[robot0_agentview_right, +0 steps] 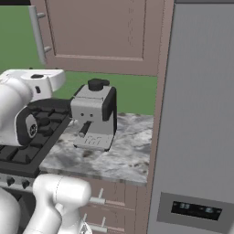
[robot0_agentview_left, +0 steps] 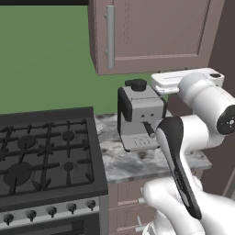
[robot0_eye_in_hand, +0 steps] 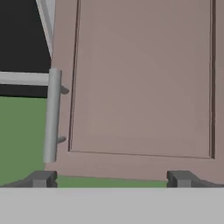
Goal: Get the candle and the liquor from the cabinet and move them to the dining counter.
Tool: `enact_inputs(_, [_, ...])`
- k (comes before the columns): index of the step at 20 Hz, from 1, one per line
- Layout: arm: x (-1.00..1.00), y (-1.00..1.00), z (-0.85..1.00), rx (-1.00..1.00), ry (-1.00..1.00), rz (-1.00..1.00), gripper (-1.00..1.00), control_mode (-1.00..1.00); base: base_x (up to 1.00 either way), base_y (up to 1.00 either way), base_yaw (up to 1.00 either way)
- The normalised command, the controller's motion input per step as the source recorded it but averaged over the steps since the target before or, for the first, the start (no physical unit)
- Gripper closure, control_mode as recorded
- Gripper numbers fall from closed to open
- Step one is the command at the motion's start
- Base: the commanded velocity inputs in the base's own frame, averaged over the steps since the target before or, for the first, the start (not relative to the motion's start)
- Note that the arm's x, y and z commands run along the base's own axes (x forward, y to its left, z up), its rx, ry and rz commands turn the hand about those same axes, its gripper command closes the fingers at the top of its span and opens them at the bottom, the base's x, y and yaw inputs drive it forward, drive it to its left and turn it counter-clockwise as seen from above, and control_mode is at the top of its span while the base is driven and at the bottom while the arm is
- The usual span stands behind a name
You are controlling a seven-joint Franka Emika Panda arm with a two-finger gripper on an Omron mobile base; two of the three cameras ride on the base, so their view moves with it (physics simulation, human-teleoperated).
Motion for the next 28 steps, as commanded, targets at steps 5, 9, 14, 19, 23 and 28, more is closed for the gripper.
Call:
enact_inputs(5, [0.0,0.39,0.32,0.0,-0.07,0.0,-1.0,-1.0,0.0,0.0,0.0])
enact_inputs(9, [0.01,0.43,0.11,-0.02,0.0,0.04,-1.0,-1.0,0.0,0.0,0.0])
enact_inputs(14, [0.08,0.38,0.01,-0.01,0.0,0.08,-1.0,-1.0,0.0,0.0,0.0])
enact_inputs(19, [0.12,0.39,0.0,0.0,0.0,0.09,-1.0,-1.0,0.0,0.0,0.0])
enact_inputs(23, [0.13,0.28,0.0,0.0,0.0,0.07,-1.0,-1.0,0.0,0.0,0.0])
enact_inputs(28, [0.23,0.14,0.0,0.0,0.0,0.02,-1.0,-1.0,0.0,0.0,0.0])
